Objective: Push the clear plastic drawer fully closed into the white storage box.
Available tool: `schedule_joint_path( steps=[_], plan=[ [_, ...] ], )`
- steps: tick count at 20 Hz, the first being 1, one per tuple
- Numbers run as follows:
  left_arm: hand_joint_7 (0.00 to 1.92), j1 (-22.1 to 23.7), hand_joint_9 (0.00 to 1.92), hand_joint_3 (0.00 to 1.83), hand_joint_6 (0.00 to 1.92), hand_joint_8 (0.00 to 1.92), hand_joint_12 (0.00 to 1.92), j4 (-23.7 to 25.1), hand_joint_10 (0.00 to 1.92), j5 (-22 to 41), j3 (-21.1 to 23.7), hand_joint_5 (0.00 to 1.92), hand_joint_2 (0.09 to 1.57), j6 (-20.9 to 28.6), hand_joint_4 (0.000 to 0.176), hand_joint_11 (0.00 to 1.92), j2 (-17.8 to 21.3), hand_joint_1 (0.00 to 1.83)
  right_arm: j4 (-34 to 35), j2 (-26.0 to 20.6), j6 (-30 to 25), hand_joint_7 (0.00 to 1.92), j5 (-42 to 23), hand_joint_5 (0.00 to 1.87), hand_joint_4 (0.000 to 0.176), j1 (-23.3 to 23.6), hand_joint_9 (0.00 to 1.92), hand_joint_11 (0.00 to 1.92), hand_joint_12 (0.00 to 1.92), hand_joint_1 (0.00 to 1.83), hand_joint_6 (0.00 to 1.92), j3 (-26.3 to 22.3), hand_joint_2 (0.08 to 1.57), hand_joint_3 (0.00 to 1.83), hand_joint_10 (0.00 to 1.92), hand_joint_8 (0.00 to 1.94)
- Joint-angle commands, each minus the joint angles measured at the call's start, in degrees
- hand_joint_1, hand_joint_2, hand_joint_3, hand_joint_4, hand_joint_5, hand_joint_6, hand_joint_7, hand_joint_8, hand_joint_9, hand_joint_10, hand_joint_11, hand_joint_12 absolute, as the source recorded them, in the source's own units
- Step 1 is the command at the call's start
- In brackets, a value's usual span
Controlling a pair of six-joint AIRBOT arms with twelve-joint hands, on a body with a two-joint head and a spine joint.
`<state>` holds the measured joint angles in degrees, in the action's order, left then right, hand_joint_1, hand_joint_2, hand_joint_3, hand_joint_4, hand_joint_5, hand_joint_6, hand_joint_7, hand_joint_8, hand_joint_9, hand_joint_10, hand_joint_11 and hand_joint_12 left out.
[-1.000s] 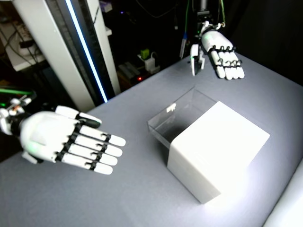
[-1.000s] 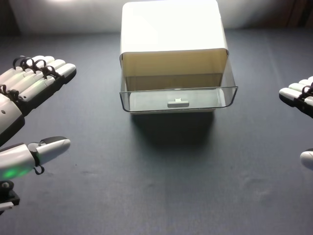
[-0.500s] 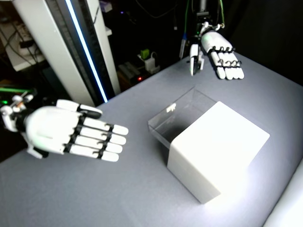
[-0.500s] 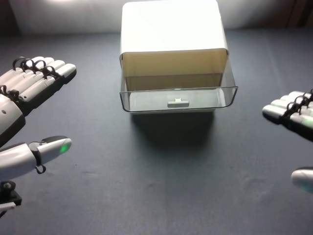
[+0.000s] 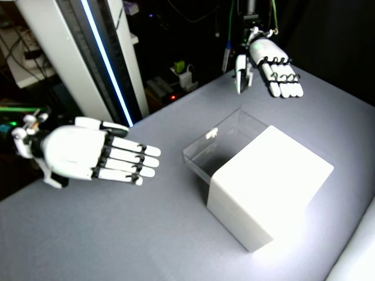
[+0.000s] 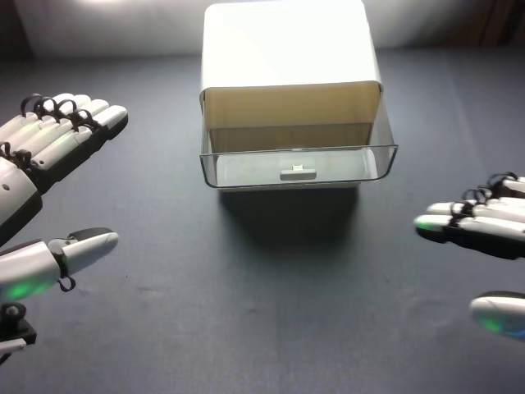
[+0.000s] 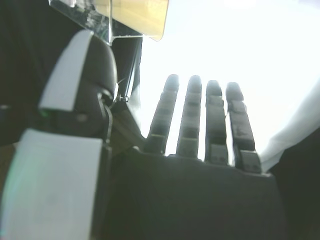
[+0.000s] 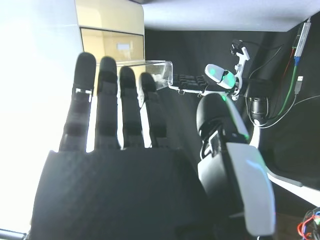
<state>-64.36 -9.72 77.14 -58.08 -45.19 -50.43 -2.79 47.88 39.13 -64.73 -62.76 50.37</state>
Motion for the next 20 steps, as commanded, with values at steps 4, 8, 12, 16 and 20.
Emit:
schedule_joint_path(
  steps=[4,8,12,16,20],
  plan=[
    [0.0,-0.47,0.0,0.0,0.0,0.0,0.0,-1.31,0.0,8.38,-0.06,0.0,1.32,0.16,0.0,0.0,0.5,0.42,-6.21,3.73,-5.38,0.28,-4.41,0.27,0.0,5.89,0.17,0.0,1.26,0.16,0.03,2.19,1.38,0.0,0.33,0.01],
    [0.0,-1.3,0.0,0.0,0.0,0.0,0.0,-2.36,0.0,9.57,0.09,0.0,1.33,0.14,0.01,0.0,0.66,0.39,-10.18,8.38,-8.43,0.36,-2.32,0.33,0.0,10.17,0.23,0.0,1.22,0.27,0.04,4.69,1.37,0.0,0.31,0.01],
    [0.0,-1.48,0.0,0.0,0.0,0.0,0.0,-2.84,0.0,10.03,0.21,0.0,1.33,-0.05,0.0,0.0,0.83,0.47,-12.14,11.56,-10.0,0.39,-0.48,0.35,0.0,12.76,0.27,0.0,1.39,0.24,0.03,6.4,1.36,0.0,0.35,0.01],
    [0.0,-1.93,0.0,0.02,0.0,0.0,0.0,-3.63,0.0,10.72,0.26,0.0,1.38,-0.1,0.0,0.0,0.83,0.54,-12.39,13.94,-10.0,0.4,0.69,0.36,0.0,14.85,0.26,0.0,1.35,0.31,0.02,7.89,1.35,0.0,0.46,0.0],
    [0.0,-2.31,0.0,0.01,0.0,0.0,0.0,-4.35,0.0,11.43,0.31,0.0,1.42,-0.1,0.0,0.0,0.85,0.69,-13.13,15.74,-10.0,0.29,1.56,0.31,0.0,17.35,0.19,0.0,1.29,0.31,0.0,9.18,1.37,0.0,0.41,0.0]
  ],
)
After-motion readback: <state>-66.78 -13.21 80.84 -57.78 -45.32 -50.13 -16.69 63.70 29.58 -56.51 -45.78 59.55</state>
